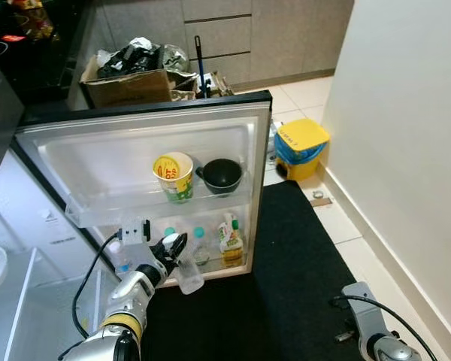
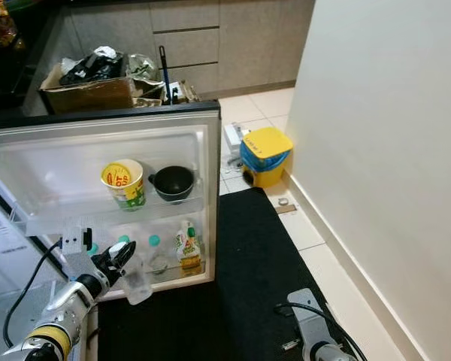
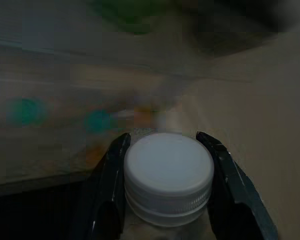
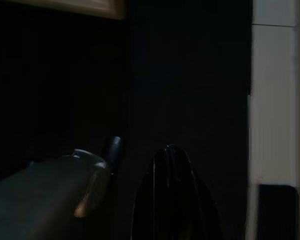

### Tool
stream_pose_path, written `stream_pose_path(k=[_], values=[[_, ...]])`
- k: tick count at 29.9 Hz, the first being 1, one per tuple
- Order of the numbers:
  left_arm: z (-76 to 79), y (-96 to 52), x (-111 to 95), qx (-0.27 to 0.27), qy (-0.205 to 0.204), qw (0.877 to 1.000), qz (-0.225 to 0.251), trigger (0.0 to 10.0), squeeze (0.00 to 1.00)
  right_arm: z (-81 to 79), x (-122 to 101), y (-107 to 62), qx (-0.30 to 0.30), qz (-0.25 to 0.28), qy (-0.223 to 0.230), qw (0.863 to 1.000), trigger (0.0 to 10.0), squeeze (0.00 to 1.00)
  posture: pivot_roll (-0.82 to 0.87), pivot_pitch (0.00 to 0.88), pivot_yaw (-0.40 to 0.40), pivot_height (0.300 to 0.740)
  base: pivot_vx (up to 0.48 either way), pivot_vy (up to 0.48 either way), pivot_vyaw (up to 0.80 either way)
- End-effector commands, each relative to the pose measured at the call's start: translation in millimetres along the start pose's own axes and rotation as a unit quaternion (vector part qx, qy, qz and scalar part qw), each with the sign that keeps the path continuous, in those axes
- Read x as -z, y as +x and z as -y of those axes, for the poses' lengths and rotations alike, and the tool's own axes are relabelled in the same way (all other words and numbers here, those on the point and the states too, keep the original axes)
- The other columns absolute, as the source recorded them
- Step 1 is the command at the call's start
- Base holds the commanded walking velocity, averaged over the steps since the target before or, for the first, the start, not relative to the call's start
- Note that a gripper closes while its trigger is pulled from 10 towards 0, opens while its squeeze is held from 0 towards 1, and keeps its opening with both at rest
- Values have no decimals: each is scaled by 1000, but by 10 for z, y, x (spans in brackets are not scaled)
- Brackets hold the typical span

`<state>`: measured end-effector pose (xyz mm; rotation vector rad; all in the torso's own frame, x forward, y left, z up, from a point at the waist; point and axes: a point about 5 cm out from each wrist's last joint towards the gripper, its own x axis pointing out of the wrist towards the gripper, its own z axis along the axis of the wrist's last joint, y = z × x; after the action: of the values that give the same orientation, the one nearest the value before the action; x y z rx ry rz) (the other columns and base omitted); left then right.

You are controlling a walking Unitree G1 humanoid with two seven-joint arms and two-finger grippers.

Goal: Restocking fridge

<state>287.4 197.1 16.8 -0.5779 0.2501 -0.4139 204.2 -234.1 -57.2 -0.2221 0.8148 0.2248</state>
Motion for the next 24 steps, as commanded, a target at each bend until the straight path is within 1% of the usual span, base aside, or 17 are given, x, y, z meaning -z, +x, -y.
stream_pose_path(k=[1, 3, 4, 5, 8, 9, 10, 11, 12, 14, 15, 18, 19, 20, 21, 22, 24], values=[[29, -26, -173, 90, -30, 995, 25, 10000, 0, -59, -22, 4, -34, 20, 30, 999, 10000, 0, -82, 40, 26, 740, 0, 0, 0], [32, -39, -234, 112, -24, 993, 27, 10000, 0, -81, -68, 9, -57, 33, 34, 997, 10000, 0, -82, 40, 26, 740, 0, 0, 0], [35, -63, -298, 139, -18, 990, 27, 10000, 0, -101, -115, 13, -81, 45, 30, 995, 10000, 0, -80, 44, 33, 740, 0, 0, 0], [35, -63, -298, 139, -18, 990, 27, 10000, 0, -101, -115, 13, -81, 45, 30, 995, 10000, 0, -80, 44, 33, 740, 0, 0, 0], [100, -174, -554, 261, 3, 965, 12, 10000, 0, -138, -325, 19, -153, 87, -2, 984, 10000, 0, -77, 55, 39, 740, 0, 0, 0], [100, -174, -554, 261, 3, 965, 12, 10000, 0, -138, -325, 19, -153, 87, -2, 984, 10000, 0, -77, 55, 39, 740, 0, 0, 0], [132, -206, -664, 293, 9, 956, 15, 10000, 0, -142, -427, 19, -178, 107, -1, 978, 10000, 0, -76, 57, 39, 740, 0, 0, 0], [132, -206, -664, 293, 9, 956, 15, 10000, 0, -142, -427, 19, -178, 107, -1, 978, 10000, 0, -76, 57, 39, 740, 0, 0, 0], [174, -239, -800, 323, 24, 946, 22, 10000, 0, -148, -570, 14, -208, 133, -4, 969, 10000, 0, -73, 58, 41, 740, 0, 0, 0], [248, -286, -1007, 366, 34, 929, 38, 10000, 0, -160, -786, -8, -257, 174, -11, 951, 10000, 0, -73, 58, 41, 740, 0, 0, 0], [248, -286, -1007, 366, 34, 929, 38, 10000, 0, -160, -786, -8, -257, 174, -11, 951, 10000, 0, -73, 58, 41, 740, 0, 0, 0], [359, -286, -1249, 401, 36, 911, 87, 10000, 0, -205, -1076, -54, -310, 227, -20, 923, 10000, 0, -70, 63, 44, 740, 0, 0, 0], [359, -286, -1249, 401, 36, 911, 87, 10000, 0, -205, -1076, -54, -310, 227, -20, 923, 10000, 0, -70, 63, 44, 740, 0, 0, 0], [412, -278, -1374, 413, 37, 902, 117, 10000, 0, -269, -1228, -99, -343, 253, -47, 903, 10000, 0, -72, 68, 45, 740, 0, 0, 0], [428, -272, -1421, 413, 39, 901, 130, 10000, 0, -293, -1279, -117, -352, 262, -58, 897, 10000, 0, -71, 69, 45, 740, 0, 0, 0], [428, -272, -1421, 413, 39, 901, 130, 10000, 0, -293, -1279, -117, -352, 262, -58, 897, 10000, 0, -71, 69, 45, 740, 0, 0, 0], [466, -249, -1535, 405, 49, 898, 164, 10000, 0, -334, -1475, -157, -347, 298, -84, 885, 10000, 0, -71, 74, 47, 740, 0, 0, 0]])
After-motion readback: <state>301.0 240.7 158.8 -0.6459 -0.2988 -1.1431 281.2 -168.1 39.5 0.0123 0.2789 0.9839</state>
